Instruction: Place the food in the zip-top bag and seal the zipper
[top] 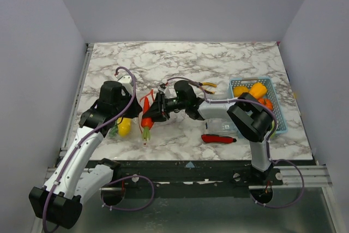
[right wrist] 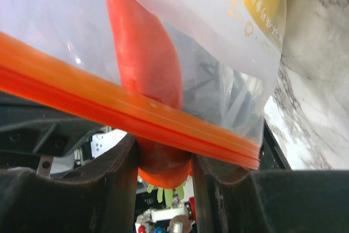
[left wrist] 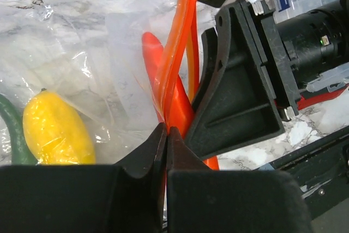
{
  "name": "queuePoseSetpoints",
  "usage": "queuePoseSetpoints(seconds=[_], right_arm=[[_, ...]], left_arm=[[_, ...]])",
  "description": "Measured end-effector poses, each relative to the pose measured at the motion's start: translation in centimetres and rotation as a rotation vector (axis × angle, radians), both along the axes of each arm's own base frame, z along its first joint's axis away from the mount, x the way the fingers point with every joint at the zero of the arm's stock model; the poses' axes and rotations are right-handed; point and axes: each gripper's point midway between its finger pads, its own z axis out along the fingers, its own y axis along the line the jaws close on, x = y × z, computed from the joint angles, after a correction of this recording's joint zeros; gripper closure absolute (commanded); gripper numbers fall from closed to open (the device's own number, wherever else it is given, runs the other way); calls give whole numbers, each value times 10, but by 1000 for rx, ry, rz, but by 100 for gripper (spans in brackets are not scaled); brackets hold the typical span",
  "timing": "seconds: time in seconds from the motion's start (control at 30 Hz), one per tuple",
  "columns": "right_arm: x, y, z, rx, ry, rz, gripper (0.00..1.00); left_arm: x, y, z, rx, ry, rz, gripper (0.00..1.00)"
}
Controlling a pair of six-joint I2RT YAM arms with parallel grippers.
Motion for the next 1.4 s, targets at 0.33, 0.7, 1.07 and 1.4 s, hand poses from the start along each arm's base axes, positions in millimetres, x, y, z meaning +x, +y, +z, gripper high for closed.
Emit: queuePoseSetpoints(seconds=[0.33,0.7,1.07,1.4], right_arm=[[39,18,3,-77,-112,-126,72],[50,6,-26,-226,-226,-131,70],[61,-9,-27,-245,-203,-297,64],[73,-4,-18,-226,-229,-368,38]], left_arm=[[2,-2,3,-6,-17,-11,100],[1,-2,3,-6,-15,-12,100],[-1,-5,0,-15,1,-29,100],[0,-9,-2,-25,16,-46,100]])
